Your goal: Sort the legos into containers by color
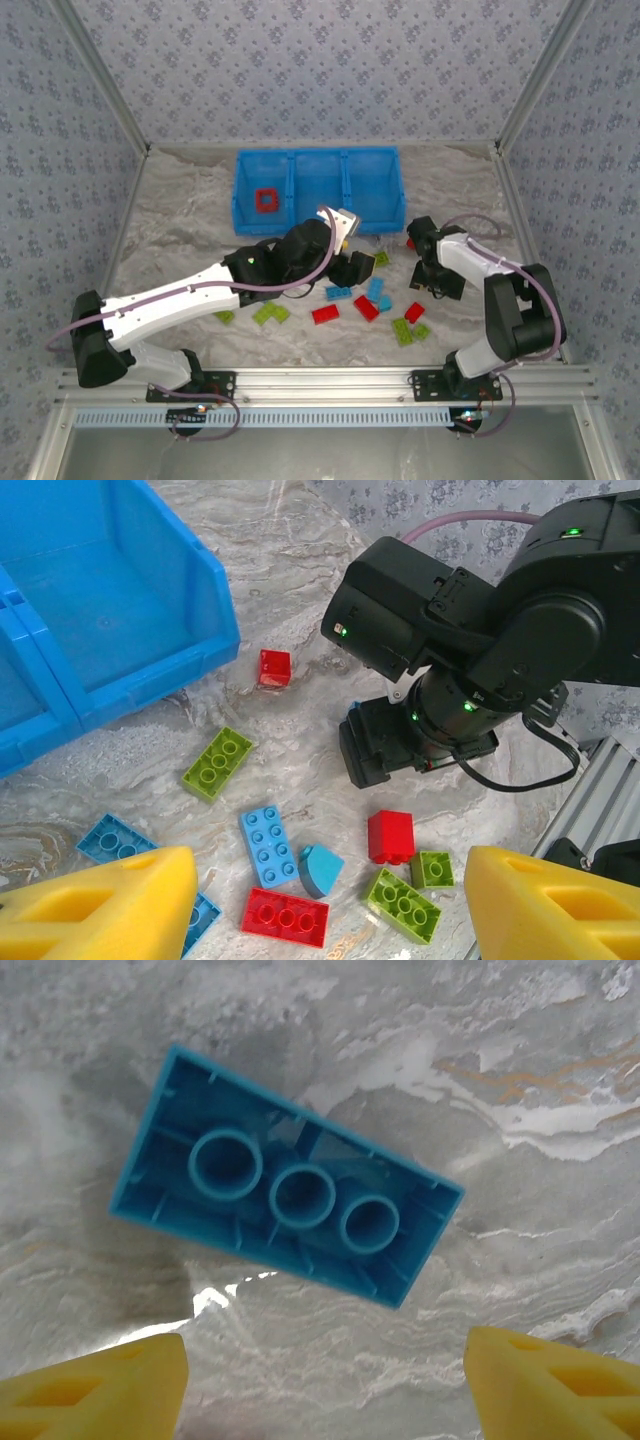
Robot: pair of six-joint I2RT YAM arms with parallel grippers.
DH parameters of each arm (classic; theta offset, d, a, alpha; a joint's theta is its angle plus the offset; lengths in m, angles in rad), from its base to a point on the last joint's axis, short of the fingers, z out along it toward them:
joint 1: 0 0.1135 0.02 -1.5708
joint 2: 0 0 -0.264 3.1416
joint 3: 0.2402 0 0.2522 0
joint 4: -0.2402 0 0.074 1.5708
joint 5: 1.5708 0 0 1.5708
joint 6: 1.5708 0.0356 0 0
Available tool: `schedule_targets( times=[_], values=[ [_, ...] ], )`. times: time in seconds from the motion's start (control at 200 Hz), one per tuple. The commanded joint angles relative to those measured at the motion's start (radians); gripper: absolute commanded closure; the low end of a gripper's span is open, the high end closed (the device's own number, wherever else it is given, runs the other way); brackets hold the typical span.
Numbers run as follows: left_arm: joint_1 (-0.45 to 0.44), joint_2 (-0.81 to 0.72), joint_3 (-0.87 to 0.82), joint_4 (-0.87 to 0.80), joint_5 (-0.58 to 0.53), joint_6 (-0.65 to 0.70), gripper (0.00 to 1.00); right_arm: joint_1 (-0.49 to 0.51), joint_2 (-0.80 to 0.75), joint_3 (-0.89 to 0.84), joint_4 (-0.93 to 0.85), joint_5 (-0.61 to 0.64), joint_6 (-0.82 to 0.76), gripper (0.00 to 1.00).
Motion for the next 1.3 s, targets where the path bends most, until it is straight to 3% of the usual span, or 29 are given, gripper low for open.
schedule_targets(
  times=[0.0,0.295,0.44,0.779,0.899,1.054,1.184,1.294],
  values=[
    [-0.002,-0.029,0.033,0.023,0.001,-0.009,0.29,-0.039,0.023,0.046,0.004,0.047,-0.046,0.24],
    [-0.002,-0.044,0.045,0.025,0.075,-0.02,0.29,-0.153,0.173,0.135,0.076,-0.064,-0.151,0.29],
    [-0.006,-0.059,0.029,0.022,0.083,-0.036,0.29,-0.195,0.193,0.14,0.105,-0.108,-0.152,0.36],
    [-0.014,-0.062,-0.002,0.024,0.062,-0.055,0.29,-0.206,0.171,0.131,0.133,-0.142,-0.153,0.67],
    [-0.014,-0.075,-0.002,-0.003,0.023,-0.063,0.29,-0.148,0.065,0.131,0.124,-0.117,-0.145,0.69],
    [-0.014,-0.123,-0.001,-0.063,-0.089,-0.06,0.28,0.029,-0.049,0.218,0.118,-0.106,-0.146,0.66],
    [-0.013,-0.136,0.019,-0.139,-0.169,-0.04,0.28,0.126,0.042,0.418,0.127,-0.127,-0.186,0.65],
    [-0.012,-0.139,0.035,-0.198,-0.221,-0.056,0.28,0.137,0.187,0.56,0.168,-0.16,-0.207,0.65]
  ],
)
